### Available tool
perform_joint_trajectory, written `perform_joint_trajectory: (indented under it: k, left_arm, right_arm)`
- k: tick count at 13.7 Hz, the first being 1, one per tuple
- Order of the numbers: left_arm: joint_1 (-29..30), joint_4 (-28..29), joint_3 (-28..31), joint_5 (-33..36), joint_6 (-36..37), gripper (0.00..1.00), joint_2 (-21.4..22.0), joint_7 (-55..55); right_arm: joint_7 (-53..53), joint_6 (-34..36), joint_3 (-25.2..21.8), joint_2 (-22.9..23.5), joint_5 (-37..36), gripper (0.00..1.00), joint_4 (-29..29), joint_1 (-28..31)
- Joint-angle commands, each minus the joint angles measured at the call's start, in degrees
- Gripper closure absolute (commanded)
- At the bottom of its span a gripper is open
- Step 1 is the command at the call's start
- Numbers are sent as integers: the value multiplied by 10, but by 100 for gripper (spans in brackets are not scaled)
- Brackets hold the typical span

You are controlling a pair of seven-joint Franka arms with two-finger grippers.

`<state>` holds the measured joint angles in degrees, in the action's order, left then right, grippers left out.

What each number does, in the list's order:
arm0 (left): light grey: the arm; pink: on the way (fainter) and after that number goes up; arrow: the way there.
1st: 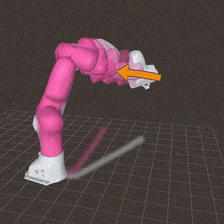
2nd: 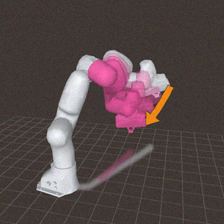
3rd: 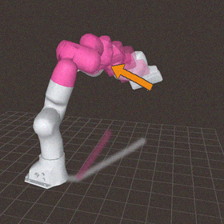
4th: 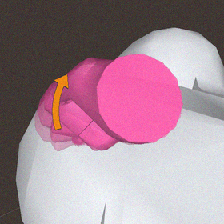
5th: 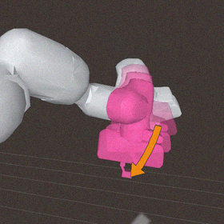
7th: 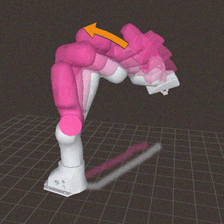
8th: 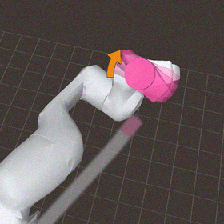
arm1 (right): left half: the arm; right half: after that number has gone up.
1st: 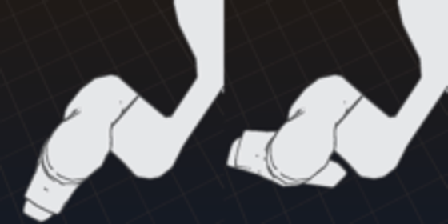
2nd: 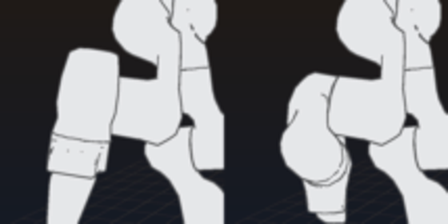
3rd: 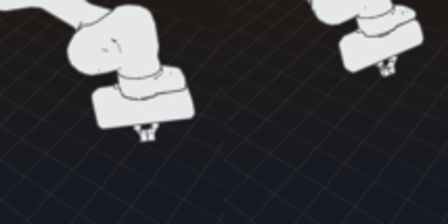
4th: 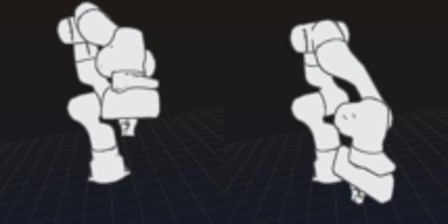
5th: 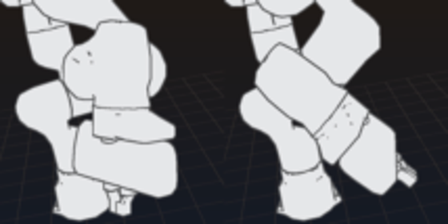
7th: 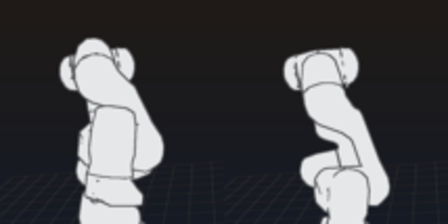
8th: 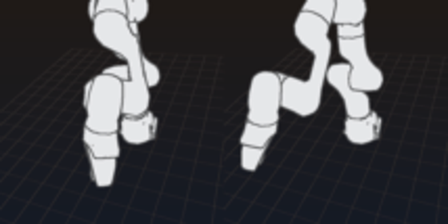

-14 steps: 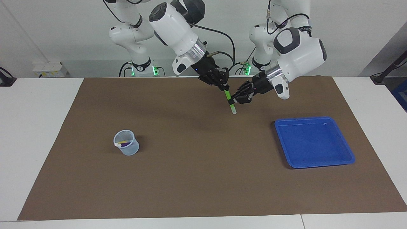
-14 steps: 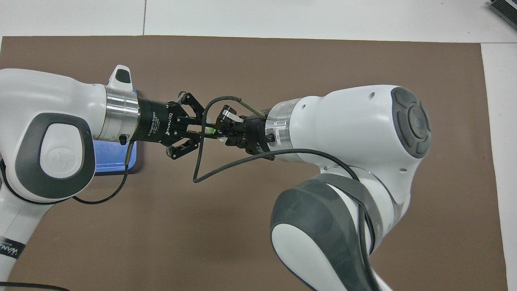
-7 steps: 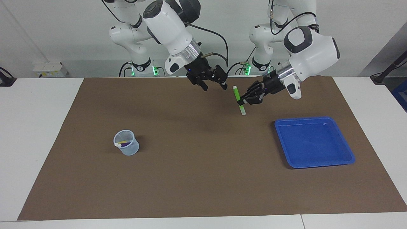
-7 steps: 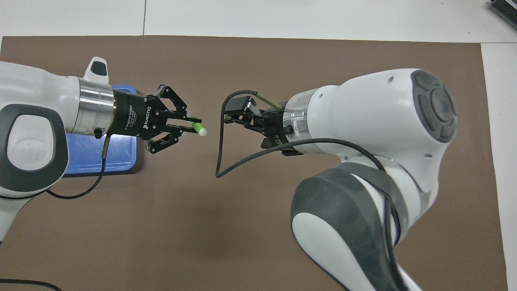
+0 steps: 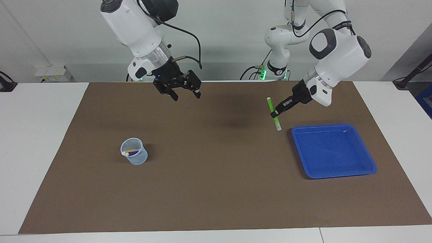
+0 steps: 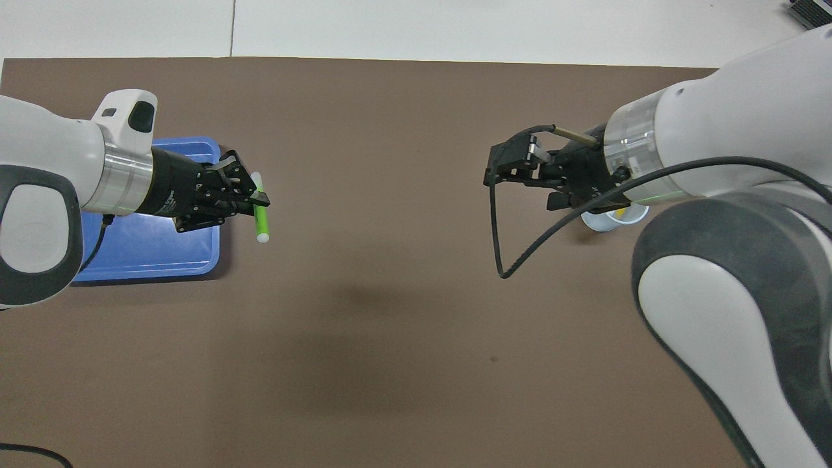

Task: Right arm passes pens to left for tray arrangement
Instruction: 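Lower the pen into the tray while the right gripper returns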

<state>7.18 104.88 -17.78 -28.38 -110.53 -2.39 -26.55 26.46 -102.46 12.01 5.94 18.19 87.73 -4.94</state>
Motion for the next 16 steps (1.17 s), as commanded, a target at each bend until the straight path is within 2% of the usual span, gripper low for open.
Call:
perform_joint_trajectory:
  k: [1,5,9,11,13,15,16]
  left_arm:
    - [28,-4,-2,44,-5,100,-2,120]
    - [50,3,-2,132,-46,100,-4,228]
    - [92,20,-2,179,-64,100,-2,238]
    - [99,22,-2,257,-79,100,-2,271]
    - [121,34,-2,259,-83,100,2,277]
    - [166,66,-3,259,-103,100,4,303]
    - [165,68,-2,259,-125,100,-2,329]
  right_arm:
    - [-112,19,6,-11,-53,0,12,46]
    - [-298,4,7,3,-89,0,35,113]
    - [-360,-30,8,52,-133,0,34,116]
    - [-420,-53,7,77,-148,0,34,121]
    - [-475,-60,8,90,-163,0,35,120]
    - [-580,-66,8,100,-170,0,35,120]
    - [-627,-67,8,106,-170,0,34,122]
